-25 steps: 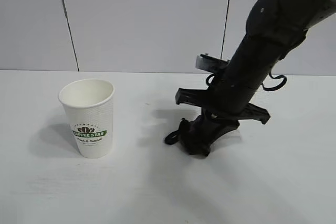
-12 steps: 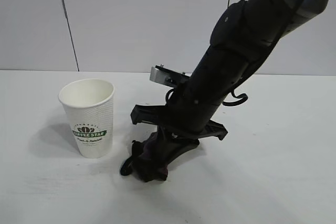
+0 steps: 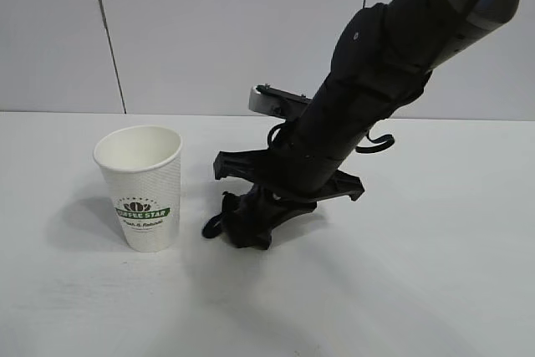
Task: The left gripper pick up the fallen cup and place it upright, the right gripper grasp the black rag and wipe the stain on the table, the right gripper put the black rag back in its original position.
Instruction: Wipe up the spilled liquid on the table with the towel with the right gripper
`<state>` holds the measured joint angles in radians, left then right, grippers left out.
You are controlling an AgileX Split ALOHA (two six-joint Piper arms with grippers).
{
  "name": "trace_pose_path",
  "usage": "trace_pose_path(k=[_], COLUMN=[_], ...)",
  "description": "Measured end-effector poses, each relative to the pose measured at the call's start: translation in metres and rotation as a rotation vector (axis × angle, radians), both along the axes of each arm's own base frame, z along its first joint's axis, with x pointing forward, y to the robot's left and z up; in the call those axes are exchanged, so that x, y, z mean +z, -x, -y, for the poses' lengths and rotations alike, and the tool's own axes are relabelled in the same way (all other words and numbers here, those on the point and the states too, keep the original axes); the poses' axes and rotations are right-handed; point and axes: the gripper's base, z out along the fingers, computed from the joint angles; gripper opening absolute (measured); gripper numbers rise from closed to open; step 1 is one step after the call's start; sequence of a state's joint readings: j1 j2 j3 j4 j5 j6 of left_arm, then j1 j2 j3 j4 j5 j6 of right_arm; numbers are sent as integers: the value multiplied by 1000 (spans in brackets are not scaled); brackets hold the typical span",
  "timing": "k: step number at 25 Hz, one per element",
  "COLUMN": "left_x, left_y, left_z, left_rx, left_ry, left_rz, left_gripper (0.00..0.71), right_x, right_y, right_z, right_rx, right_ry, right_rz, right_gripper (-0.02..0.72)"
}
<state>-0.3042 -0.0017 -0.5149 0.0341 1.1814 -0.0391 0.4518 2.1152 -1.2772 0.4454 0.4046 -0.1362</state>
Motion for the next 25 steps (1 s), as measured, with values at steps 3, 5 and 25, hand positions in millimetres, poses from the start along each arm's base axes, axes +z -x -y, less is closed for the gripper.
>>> trace_pose_path(k=[3, 5, 25], left_x=[0, 0, 0], left_y=[0, 0, 0], left_z=[0, 0, 0], left_rx=[0, 0, 0], left_ry=[0, 0, 0], left_rz=[0, 0, 0], left_gripper=[695, 695, 695], right_x=[2, 3, 12], right_y=[-11, -16, -5], right_z=[29, 50, 71], right_rx=[-77, -127, 37], right_ry=[39, 62, 27], right_rz=[-16, -49, -391], right_gripper=[52, 52, 52])
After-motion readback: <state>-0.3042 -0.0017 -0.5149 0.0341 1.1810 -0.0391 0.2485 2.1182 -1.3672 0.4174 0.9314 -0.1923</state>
